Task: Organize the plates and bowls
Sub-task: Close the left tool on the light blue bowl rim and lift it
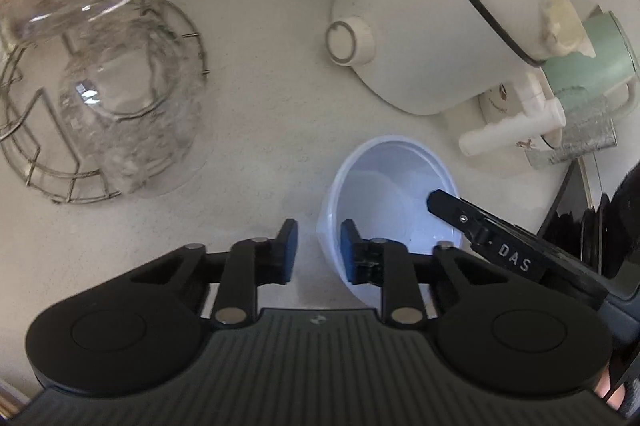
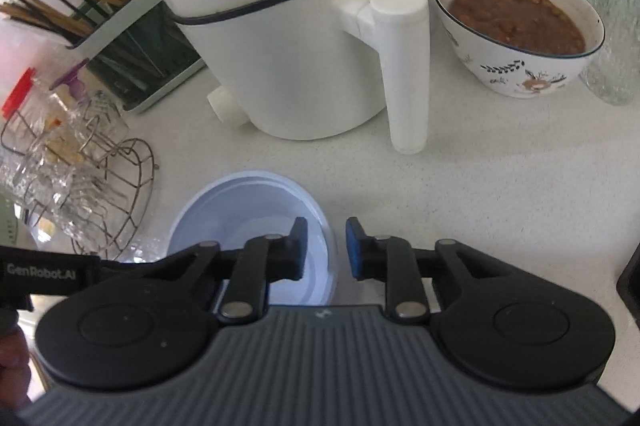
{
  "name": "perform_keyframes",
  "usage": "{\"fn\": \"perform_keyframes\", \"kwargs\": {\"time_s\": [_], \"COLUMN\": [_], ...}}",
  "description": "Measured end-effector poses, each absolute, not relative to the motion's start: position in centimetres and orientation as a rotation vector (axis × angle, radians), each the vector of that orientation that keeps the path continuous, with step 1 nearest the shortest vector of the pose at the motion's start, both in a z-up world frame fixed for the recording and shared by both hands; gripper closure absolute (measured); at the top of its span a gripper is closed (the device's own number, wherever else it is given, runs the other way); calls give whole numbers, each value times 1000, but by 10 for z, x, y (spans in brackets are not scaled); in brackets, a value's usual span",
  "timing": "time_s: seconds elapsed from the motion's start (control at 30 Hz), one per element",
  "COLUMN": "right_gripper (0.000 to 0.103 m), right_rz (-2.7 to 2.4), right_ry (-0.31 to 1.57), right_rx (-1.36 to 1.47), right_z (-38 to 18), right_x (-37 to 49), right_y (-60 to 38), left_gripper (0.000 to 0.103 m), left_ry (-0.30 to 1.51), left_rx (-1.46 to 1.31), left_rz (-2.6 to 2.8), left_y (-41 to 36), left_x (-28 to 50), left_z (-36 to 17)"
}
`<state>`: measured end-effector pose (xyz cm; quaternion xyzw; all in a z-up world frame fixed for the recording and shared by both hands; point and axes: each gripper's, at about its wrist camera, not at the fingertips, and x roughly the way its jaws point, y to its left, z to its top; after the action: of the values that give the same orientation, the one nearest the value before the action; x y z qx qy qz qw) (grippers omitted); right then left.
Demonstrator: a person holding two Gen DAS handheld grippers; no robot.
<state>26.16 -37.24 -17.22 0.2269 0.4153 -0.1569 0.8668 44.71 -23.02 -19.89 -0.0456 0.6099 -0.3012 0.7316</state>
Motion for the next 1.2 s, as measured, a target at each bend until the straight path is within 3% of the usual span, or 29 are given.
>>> {"fn": "perform_keyframes", "kwargs": {"time_s": [0.13,0.47,1.2], "right_gripper": [89,92,91], "right_rz": [-325,-299,-152], "right_ry": [886,906,716], "right_rx": [503,563,509], "right_z": [-176,-171,-110], "right_x": [264,260,202], "right_y": [-376,-382,-358], "left_gripper": [93,93,93], "left_ry": [1348,1301,1067], "left_rx": [-96,-104,-168], "left_rz": [-689,-682,-633], "left_y": [-241,-239,-186], "left_x": [448,442,356], "left_z": [-204,-185,-99]}}
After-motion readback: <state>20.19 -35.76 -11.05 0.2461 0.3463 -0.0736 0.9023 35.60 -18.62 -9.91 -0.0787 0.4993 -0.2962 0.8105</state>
